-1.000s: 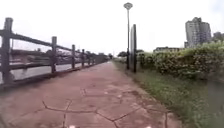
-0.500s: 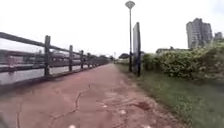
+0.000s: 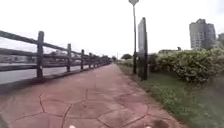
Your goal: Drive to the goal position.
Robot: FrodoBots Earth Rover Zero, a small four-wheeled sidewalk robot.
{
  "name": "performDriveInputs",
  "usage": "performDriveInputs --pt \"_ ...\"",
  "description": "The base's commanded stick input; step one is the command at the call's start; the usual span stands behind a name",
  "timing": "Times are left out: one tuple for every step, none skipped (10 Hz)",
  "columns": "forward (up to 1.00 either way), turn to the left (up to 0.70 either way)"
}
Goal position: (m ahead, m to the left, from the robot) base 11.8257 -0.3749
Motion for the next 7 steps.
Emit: performDriveInputs --pt "1.00 -0.17" --pt "1.00 -0.06" --pt "1.00 0.02" --pt "1.00 0.02" --pt "1.00 0.02" --pt "1.00 0.02" --pt "1.00 0.02"
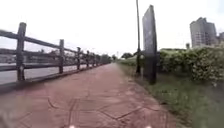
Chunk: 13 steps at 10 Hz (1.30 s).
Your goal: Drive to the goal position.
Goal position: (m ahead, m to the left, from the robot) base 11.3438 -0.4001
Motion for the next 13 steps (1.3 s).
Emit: performDriveInputs --pt "1.00 0.02" --pt "1.00 0.02" --pt "1.00 0.02" --pt "1.00 0.02" --pt "1.00 0.02" --pt "1.00 0.02" --pt "1.00 0.02" --pt "1.00 0.02" --pt "1.00 0.02" --pt "1.00 -0.36" --pt "1.00 -0.17" --pt "1.00 -0.02" --pt "1.00 0.02"
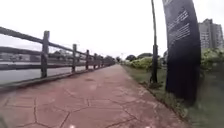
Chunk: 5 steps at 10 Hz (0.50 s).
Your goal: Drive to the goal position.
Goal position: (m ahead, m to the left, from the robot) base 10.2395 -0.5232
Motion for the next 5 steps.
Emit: performDriveInputs --pt "1.00 -0.14" --pt "1.00 -0.35" --pt "1.00 0.02" --pt "1.00 0.02" --pt "1.00 0.02"
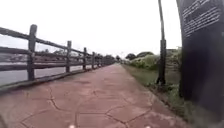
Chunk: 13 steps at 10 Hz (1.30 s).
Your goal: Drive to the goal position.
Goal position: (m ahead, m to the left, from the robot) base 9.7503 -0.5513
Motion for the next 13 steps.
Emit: performDriveInputs --pt "1.00 0.02" --pt "1.00 0.02" --pt "1.00 0.02" --pt "1.00 0.02" --pt "1.00 0.02" --pt "1.00 -0.03" --pt "1.00 -0.11" --pt "1.00 0.02" --pt "1.00 -0.10" --pt "1.00 -0.06" --pt "1.00 0.02" --pt "1.00 -0.06" --pt "1.00 -0.17"
